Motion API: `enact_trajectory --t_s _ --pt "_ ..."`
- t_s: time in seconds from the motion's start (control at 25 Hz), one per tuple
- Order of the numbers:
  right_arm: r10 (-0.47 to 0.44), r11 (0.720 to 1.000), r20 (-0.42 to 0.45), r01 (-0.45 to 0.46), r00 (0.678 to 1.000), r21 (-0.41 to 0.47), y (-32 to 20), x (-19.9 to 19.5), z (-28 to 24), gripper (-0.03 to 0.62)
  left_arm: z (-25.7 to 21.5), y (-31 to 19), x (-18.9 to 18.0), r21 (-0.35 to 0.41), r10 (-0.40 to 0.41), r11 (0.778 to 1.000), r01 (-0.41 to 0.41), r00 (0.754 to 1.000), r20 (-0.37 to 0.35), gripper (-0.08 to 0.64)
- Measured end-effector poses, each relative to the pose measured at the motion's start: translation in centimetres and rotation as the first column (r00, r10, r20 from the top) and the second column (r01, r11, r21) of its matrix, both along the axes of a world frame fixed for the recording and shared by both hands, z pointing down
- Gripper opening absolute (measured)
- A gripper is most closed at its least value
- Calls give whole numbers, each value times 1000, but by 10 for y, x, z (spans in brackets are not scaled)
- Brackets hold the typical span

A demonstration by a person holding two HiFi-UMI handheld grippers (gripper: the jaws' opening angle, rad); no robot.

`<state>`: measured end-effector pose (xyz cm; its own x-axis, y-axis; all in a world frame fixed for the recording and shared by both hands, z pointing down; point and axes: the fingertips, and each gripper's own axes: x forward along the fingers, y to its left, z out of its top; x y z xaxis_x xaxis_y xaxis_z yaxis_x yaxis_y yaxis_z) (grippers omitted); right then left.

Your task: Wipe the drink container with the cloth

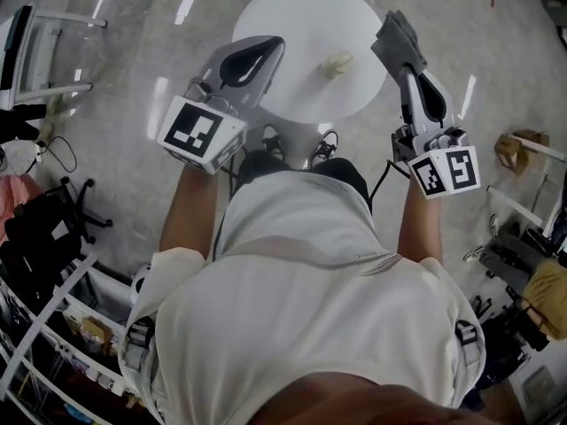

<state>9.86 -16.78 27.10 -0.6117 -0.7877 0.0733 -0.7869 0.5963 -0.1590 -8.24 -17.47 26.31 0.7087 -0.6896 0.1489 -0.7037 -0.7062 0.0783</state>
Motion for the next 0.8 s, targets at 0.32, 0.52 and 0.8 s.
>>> enact_trajectory --t_s 0.32,0.52,0.8 --pt "55 993 14 -56 998 100 21 23 -60 17 -55 16 -9 103 -36 994 40 998 -45 2" --pt "39 987 -1 -39 999 154 27 21 -78 17 -68 23 -8 129 -37 991 43 998 -47 2" --pt "25 988 -10 -23 1000 154 29 19 -79 17 -72 24 -1 137 -19 990 25 999 -40 2"
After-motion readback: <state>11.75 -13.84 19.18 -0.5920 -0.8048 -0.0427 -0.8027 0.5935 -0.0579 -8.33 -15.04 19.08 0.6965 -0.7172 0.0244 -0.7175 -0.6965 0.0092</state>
